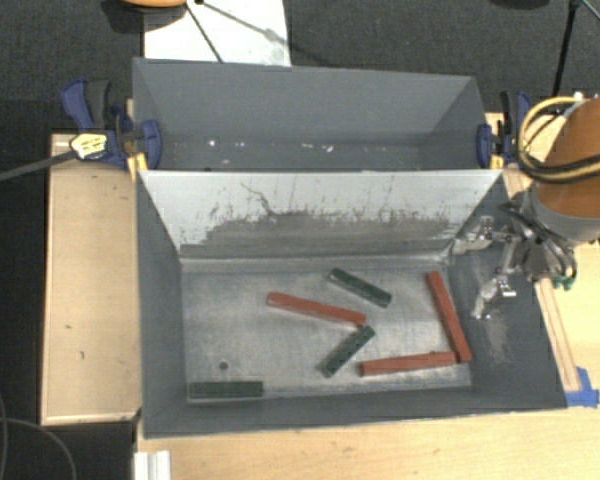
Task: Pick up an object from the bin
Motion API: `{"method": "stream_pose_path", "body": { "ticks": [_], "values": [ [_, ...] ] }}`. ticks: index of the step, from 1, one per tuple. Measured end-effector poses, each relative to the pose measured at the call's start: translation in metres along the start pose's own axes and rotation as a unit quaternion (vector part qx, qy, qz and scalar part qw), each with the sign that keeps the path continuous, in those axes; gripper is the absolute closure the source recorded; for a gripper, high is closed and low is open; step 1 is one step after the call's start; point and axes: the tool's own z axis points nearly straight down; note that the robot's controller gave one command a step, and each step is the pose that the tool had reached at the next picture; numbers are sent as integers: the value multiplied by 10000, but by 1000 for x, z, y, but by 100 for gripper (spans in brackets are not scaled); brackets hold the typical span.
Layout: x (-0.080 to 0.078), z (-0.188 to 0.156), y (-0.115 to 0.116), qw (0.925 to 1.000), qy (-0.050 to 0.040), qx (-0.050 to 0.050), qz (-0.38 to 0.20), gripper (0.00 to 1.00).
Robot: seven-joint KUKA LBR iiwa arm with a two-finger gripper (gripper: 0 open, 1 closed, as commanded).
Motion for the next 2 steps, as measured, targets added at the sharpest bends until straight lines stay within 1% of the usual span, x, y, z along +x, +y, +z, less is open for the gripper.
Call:
{"method": "stream_pose_path", "body": {
  "ticks": [1, 2],
  "values": [
    [7, 35, 12, 9999, 61, -21, 121, 0],
    [29, 50, 43, 9991, -26, 2, -412, 0]
  ]
}}
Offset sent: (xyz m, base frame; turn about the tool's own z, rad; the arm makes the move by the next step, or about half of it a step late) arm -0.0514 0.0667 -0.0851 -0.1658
